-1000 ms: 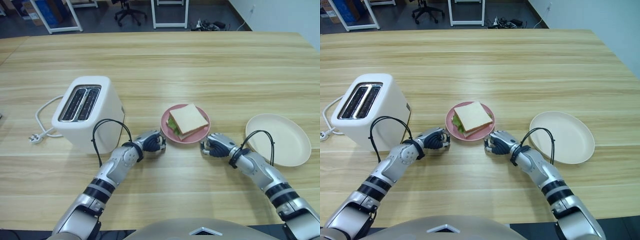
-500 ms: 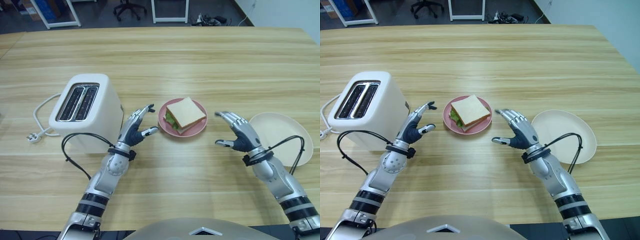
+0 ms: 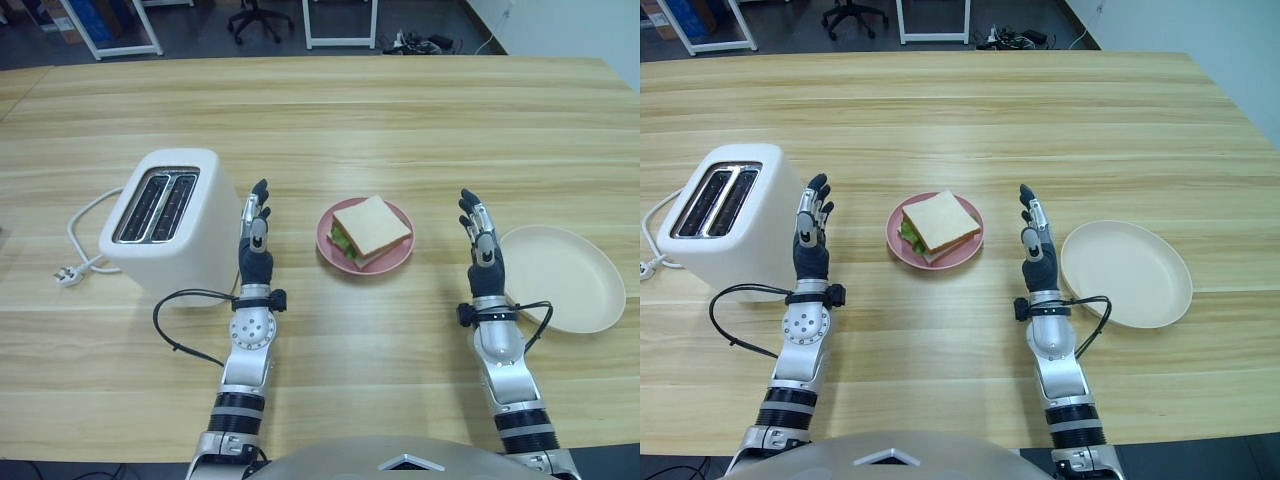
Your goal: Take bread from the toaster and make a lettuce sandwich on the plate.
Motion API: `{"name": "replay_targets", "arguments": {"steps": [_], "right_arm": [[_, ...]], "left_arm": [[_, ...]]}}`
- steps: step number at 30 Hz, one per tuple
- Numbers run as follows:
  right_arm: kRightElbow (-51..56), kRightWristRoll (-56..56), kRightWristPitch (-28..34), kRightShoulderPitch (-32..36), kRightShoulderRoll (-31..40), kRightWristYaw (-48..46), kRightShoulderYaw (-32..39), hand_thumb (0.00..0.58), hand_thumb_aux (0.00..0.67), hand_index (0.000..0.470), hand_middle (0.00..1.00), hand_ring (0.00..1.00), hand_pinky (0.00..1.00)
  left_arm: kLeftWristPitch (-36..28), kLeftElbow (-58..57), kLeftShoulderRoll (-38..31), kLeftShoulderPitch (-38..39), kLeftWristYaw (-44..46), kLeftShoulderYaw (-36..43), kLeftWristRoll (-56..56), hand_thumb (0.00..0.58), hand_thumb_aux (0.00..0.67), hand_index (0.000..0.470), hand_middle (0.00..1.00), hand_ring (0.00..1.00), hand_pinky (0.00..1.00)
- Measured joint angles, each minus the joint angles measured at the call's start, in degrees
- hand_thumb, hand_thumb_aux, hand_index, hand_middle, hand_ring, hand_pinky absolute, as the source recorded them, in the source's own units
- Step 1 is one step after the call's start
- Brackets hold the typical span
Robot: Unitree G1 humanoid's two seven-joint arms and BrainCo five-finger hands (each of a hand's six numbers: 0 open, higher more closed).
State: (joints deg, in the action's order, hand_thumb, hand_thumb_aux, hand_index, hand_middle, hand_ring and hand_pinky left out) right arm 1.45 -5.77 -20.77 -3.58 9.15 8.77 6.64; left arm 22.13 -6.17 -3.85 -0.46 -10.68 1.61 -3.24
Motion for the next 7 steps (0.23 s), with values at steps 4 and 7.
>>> {"name": "replay_targets", "arguments": {"steps": [4, 7], "right_arm": [[0.12, -1.06, 1.38, 0.00, -0.87, -0.17, -0.53, 0.000, 0.000, 0.000, 0.00, 0.00, 0.00], [0.50, -1.08, 2.47, 0.00, -1.57, -1.46, -0.39, 0.000, 0.000, 0.000, 0.00, 0.00, 0.00]], "left_arm": [[0.22, -0.33, 0.80, -0.01, 0.23, -0.12, -0.14, 0.000, 0.000, 0.000, 0.00, 0.00, 0.00], [0.51, -0.55, 1.05, 0.00, 0.35, -0.25, -0.16, 0.000, 0.000, 0.000, 0.00, 0.00, 0.00]]}}
